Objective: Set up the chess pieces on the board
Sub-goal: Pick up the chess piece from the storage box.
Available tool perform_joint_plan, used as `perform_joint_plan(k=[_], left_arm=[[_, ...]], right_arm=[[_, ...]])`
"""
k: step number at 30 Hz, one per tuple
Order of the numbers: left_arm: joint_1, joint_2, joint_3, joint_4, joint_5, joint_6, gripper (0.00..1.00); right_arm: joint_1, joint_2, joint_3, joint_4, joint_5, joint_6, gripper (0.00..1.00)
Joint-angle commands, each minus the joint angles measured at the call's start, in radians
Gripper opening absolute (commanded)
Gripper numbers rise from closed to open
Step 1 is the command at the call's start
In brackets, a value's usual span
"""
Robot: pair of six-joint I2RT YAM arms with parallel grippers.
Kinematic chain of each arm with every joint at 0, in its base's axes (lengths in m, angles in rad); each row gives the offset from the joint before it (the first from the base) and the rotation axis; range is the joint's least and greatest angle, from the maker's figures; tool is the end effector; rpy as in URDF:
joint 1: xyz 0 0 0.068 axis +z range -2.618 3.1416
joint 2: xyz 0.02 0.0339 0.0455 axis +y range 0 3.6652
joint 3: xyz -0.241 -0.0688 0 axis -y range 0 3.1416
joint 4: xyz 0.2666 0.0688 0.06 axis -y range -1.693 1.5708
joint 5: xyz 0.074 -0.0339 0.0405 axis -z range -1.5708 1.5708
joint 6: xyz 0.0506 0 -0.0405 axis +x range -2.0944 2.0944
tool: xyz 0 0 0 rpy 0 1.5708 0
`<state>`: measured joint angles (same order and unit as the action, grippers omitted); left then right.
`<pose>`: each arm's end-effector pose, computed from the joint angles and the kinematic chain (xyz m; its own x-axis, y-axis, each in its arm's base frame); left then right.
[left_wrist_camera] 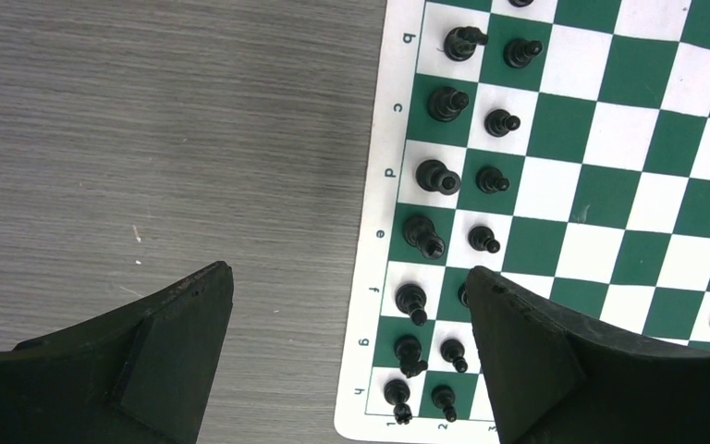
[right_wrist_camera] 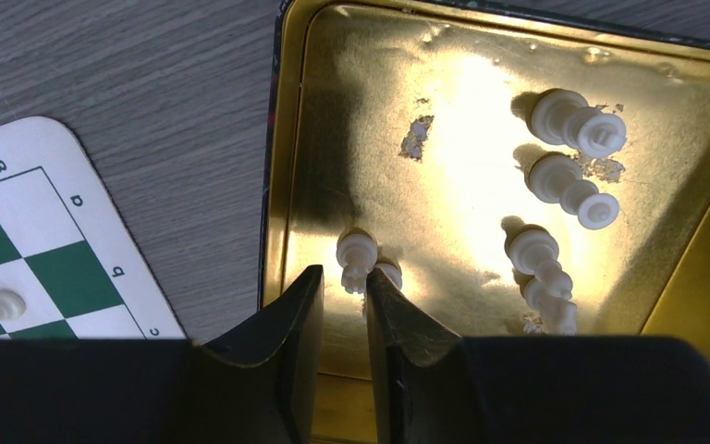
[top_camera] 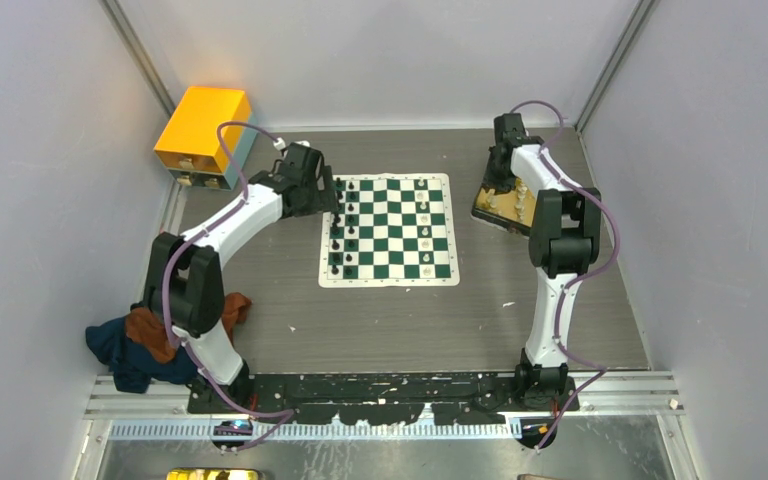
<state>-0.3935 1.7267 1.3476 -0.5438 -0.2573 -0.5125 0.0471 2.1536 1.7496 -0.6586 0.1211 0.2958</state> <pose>0.3757 -0.1420 0.2106 -0.7541 -0.2004 -0.6255 -0.1616 0.9796 -0.1191 0.4816 0.0166 0.1566 -0.8313 0.2505 -0.4962 0.2658 0.9631 0.0409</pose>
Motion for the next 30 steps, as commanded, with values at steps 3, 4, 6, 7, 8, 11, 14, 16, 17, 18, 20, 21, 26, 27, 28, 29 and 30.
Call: perform_joint_plan(k=[3, 4, 6, 7, 8, 11, 14, 16, 17, 18, 20, 21, 26, 27, 28, 29, 30], left_arm=[[-0.004, 0.008, 0.059, 0.003, 0.001, 0.006, 0.97], [-0.004, 0.009, 0.06, 0.003, 0.001, 0.007, 0.97], [-0.004, 0.012, 0.062, 0.003, 0.001, 0.006, 0.97], [-0.004, 0.013, 0.064, 0.001, 0.001, 0.006, 0.97], [-0.004, 0.015, 0.067, 0.002, 0.001, 0.006, 0.97], [-0.006, 0.02, 0.069, 0.002, 0.002, 0.004, 0.97], [-0.008, 0.024, 0.071, 0.001, 0.001, 0.002, 0.97], [-0.011, 0.026, 0.071, 0.002, 0.0, 0.001, 0.97], [-0.011, 0.027, 0.071, 0.002, 0.001, 0.0, 0.97], [-0.011, 0.027, 0.071, 0.002, 0.0, 0.0, 0.97], [-0.011, 0.028, 0.068, 0.004, 0.0, -0.001, 0.97], [-0.011, 0.028, 0.068, 0.005, 0.0, -0.003, 0.97], [-0.013, 0.031, 0.065, 0.008, 0.0, -0.006, 0.97], [-0.013, 0.031, 0.065, 0.008, 0.0, -0.005, 0.97], [-0.013, 0.031, 0.065, 0.008, 0.0, -0.007, 0.97], [-0.013, 0.032, 0.065, 0.007, 0.0, -0.007, 0.97], [-0.013, 0.032, 0.065, 0.007, -0.002, -0.007, 0.97]], right_arm=[[-0.01, 0.01, 0.059, 0.012, -0.003, -0.011, 0.29], [-0.012, 0.011, 0.059, 0.01, -0.004, -0.011, 0.29], [-0.013, 0.013, 0.057, 0.011, -0.007, -0.011, 0.29], [-0.013, 0.012, 0.055, 0.011, -0.009, -0.011, 0.29], [-0.015, 0.012, 0.054, 0.011, -0.01, -0.011, 0.29], [-0.015, 0.014, 0.053, 0.011, -0.015, -0.01, 0.29], [-0.015, 0.017, 0.052, 0.012, -0.018, -0.01, 0.29], [-0.016, 0.021, 0.054, 0.012, -0.021, -0.009, 0.27], [-0.015, 0.022, 0.053, 0.011, -0.021, -0.008, 0.27], [-0.015, 0.023, 0.053, 0.01, -0.022, -0.006, 0.26], [-0.015, 0.025, 0.054, 0.01, -0.025, -0.006, 0.26], [-0.015, 0.027, 0.055, 0.01, -0.027, -0.006, 0.26], [-0.015, 0.034, 0.057, 0.005, -0.032, -0.003, 0.24], [-0.015, 0.035, 0.057, 0.005, -0.032, -0.003, 0.23], [-0.015, 0.033, 0.055, 0.005, -0.031, -0.004, 0.21], [-0.015, 0.032, 0.055, 0.005, -0.03, -0.004, 0.19], [-0.015, 0.03, 0.056, 0.005, -0.027, -0.003, 0.17]])
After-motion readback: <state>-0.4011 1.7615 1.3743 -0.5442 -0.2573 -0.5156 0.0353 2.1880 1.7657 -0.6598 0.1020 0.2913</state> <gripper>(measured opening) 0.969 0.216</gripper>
